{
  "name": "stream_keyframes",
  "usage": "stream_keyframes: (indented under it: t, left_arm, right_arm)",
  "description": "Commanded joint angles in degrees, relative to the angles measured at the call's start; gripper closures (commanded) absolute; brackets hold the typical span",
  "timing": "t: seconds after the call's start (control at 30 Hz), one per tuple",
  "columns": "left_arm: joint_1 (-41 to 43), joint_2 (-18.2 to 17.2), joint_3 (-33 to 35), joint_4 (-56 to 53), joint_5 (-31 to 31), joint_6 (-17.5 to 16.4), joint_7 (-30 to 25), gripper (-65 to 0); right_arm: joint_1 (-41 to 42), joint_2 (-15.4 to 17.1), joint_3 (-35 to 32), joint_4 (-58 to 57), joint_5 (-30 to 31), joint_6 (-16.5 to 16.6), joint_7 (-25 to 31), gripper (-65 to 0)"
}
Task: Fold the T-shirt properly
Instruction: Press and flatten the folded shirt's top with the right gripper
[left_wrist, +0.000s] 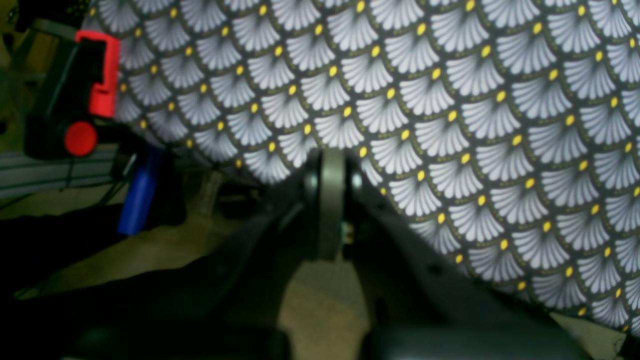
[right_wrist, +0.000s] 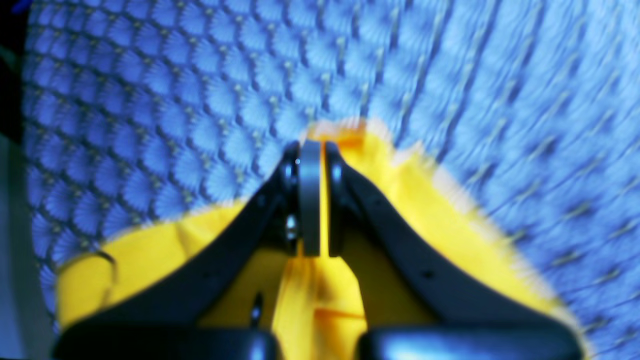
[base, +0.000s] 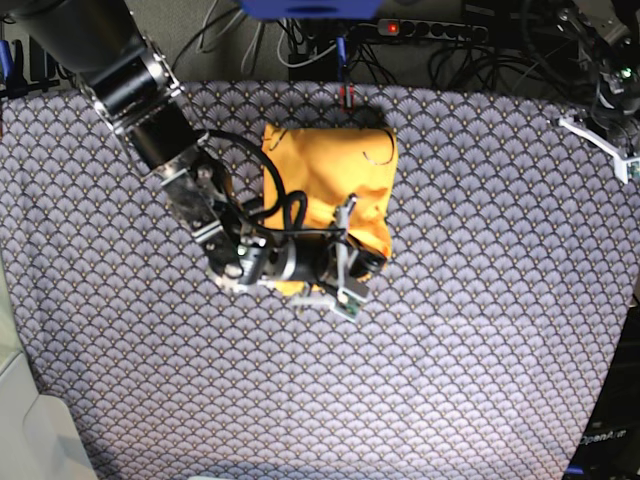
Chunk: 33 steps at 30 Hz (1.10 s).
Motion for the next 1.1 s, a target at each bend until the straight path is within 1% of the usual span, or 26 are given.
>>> stream_keyframes:
  t: [0.0, 0.1, 0.2, 0.27, 0.33, 0.47, 0.63, 0.77, 0.87, 0.9, 1.0, 1.07]
  left_arm:
    - [0.0, -0.6, -0.2, 1.0, -0.4, 0.1, -0.9, 0.0]
    - [0.0, -0.6, -0.2, 0.9, -0.4, 0.1, -0.9, 0.0]
    - [0.0, -0.7, -0.2, 0.5, -0.4, 0.1, -1.0, 0.0]
    - [0.0, -0.7, -0.2, 0.5, -0.4, 0.1, -1.0, 0.0]
    - [0.0, -0.7, -0.2, 0.5, -0.4, 0.1, -1.0, 0.0]
    - [0.0, -0.7, -0.2, 0.6, -0.4, 0.1, -1.0, 0.0]
    - [0.0, -0.7, -0.1, 0.9, -0.2, 0.1, -1.0, 0.0]
    - [0.0, -0.7, -0.1, 1.0, 0.0, 0.1, -0.9, 0.0]
    - [0.0, -0.7, -0.1, 1.0, 0.0, 0.1, -0.9, 0.0]
    - [0.0, -0.7, 0.0, 1.0, -0.1, 0.1, -0.9, 0.0]
    - [0.0, -0.7, 0.0, 0.7, -0.2, 0.1, -0.9, 0.0]
    - [-0.2, -0.7, 0.0, 0.5, -0.3, 0.1, -0.9, 0.0]
  right_arm:
    - [1.2, 0.1, 0.3, 2.8, 1.1, 0.6, -0.1, 0.0]
    - [1.2, 1.8, 0.3, 6.6, 1.1, 0.6, -2.2, 0.0]
    - [1.4, 3.8, 1.0, 6.1, 1.1, 0.6, -1.9, 0.0]
    - [1.8, 4.2, 2.4, 3.6, 1.1, 0.6, -1.4, 0.0]
    - [1.9, 5.2, 3.9, 0.5, 1.1, 0.6, 1.5, 0.0]
    - [2.9, 6.5, 4.5, -7.8, 1.1, 0.6, 6.8, 0.0]
    - [2.9, 6.6, 4.2, -16.5, 1.1, 0.6, 14.0, 0.0]
    - [2.7, 6.5, 4.1, -20.1, 1.1, 0.6, 17.5, 0.0]
    - [2.8, 6.6, 4.1, -19.6, 1.1, 0.6, 17.4, 0.0]
    - [2.6, 6.9, 4.3, -17.8, 1.1, 0.6, 16.8, 0.0]
    - [-0.4, 10.2, 4.6, -4.9, 1.9, 0.6, 10.5, 0.0]
    - [-3.3, 11.9, 4.6, 6.2, 1.7, 0.6, 6.3, 0.0]
